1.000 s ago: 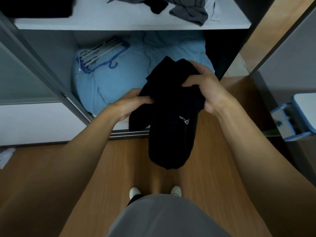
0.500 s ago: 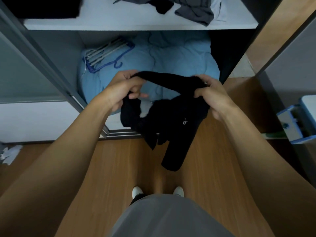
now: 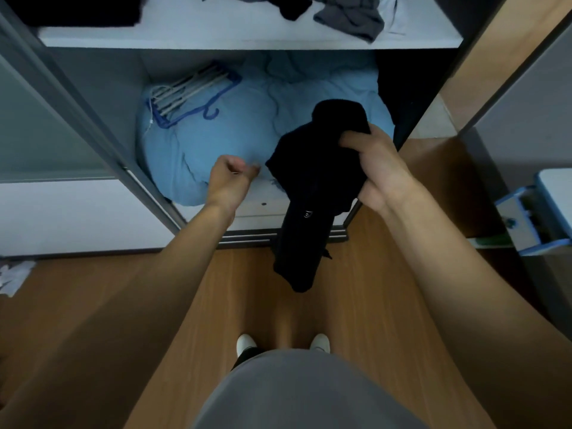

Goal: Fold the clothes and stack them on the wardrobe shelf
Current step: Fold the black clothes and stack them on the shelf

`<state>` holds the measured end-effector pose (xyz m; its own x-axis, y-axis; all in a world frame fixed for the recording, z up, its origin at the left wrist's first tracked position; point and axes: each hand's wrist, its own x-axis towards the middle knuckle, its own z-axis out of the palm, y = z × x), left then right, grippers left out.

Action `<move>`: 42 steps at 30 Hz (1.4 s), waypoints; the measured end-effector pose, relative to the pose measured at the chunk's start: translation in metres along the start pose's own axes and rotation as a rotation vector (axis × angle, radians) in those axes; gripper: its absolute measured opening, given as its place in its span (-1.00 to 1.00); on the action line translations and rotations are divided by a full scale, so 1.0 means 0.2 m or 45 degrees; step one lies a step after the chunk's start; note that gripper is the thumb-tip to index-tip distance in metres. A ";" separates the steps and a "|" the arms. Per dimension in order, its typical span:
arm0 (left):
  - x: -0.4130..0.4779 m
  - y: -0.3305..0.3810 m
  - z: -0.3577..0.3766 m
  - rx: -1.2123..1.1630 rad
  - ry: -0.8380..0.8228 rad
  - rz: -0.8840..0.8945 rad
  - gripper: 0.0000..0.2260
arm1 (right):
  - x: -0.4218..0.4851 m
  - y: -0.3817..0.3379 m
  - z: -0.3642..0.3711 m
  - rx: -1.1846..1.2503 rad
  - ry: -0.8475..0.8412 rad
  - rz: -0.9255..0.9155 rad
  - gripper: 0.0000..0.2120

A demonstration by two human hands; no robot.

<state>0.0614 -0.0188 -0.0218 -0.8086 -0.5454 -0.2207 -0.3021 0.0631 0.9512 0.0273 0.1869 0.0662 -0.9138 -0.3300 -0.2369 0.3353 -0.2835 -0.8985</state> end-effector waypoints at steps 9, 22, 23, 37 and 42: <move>-0.22 0.06 0.11 0.133 -0.887 0.324 -0.87 | -0.03 0.06 0.05 0.015 0.253 0.016 -0.81; -0.17 0.25 0.07 -0.017 -0.502 0.433 -0.71 | -0.05 0.16 -0.21 -0.549 0.166 0.097 -0.79; -0.18 0.26 0.06 -0.015 -0.523 0.434 -0.75 | -0.05 0.16 -0.23 -0.755 0.131 0.160 -0.81; -0.15 0.40 -0.04 0.382 -0.645 0.686 -0.82 | -0.02 0.06 0.04 -1.196 -0.228 -0.475 -0.77; -0.10 0.15 -0.19 0.278 -0.970 0.334 -0.61 | -0.04 0.04 0.07 -1.071 -0.185 -0.646 -0.86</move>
<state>0.0866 -0.0377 0.0197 -0.9628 0.2192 -0.1579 -0.0840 0.3126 0.9462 0.0407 0.1743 0.0671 -0.8482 -0.4694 0.2454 -0.4111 0.2913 -0.8638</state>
